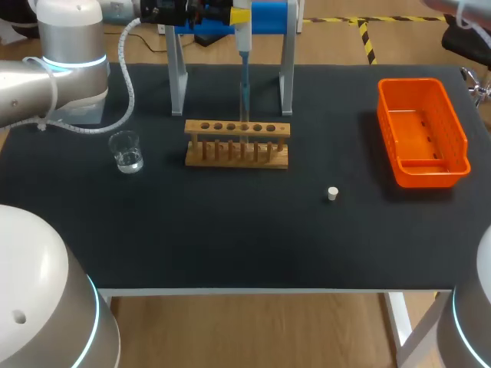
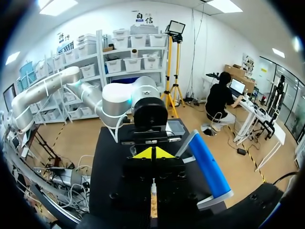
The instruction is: Invert the test tube, pick up the pipette, mount the tip to pipette, aspirate from beaker and dispense into the tube, eject the tip, return the pipette, and cap with the stopper.
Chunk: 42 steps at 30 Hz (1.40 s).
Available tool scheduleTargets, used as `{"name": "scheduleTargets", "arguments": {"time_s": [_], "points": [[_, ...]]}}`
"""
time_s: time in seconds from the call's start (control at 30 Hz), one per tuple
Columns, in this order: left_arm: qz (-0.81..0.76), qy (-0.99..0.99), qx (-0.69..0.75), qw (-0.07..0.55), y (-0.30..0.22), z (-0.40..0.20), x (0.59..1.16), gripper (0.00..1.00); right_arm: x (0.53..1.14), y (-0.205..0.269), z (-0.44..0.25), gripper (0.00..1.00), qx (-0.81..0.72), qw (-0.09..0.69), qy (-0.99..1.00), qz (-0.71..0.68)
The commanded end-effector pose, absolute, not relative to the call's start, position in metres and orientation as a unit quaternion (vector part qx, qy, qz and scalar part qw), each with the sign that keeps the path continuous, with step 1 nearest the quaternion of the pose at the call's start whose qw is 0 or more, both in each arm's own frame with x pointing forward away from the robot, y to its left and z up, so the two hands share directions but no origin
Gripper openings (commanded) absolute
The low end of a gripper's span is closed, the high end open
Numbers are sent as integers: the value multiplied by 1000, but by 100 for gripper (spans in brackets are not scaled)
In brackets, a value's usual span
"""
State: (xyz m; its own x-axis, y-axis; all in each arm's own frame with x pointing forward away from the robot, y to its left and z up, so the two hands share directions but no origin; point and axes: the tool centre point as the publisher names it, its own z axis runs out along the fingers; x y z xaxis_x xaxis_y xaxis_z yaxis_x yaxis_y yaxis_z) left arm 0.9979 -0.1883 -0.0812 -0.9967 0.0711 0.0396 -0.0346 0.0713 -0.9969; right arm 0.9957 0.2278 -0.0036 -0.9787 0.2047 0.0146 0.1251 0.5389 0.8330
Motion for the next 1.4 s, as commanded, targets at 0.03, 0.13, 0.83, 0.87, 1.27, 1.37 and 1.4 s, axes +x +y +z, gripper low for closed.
{"name": "scheduleTargets", "arguments": {"time_s": [0.03,0.13,0.83,0.87,1.27,1.37,1.4], "points": [[681,-731,-13,38,-189,-81,998,0,1002,231,-4,0,95,39,878,468],[681,-731,-13,38,-189,-81,998,0,1004,232,-5,0,96,38,878,467],[681,-731,-13,38,-189,-81,998,0,1003,233,-13,0,97,34,882,459],[681,-731,-13,38,-189,-81,998,0,1003,233,-14,0,97,34,883,459],[681,-731,-13,38,-189,-81,998,0,1004,232,-23,0,100,26,883,457],[681,-731,-13,38,-189,-81,998,0,1003,232,-27,0,101,24,884,456],[681,-731,-13,38,-189,-81,998,0,1003,231,-28,0,101,23,884,455]]}}
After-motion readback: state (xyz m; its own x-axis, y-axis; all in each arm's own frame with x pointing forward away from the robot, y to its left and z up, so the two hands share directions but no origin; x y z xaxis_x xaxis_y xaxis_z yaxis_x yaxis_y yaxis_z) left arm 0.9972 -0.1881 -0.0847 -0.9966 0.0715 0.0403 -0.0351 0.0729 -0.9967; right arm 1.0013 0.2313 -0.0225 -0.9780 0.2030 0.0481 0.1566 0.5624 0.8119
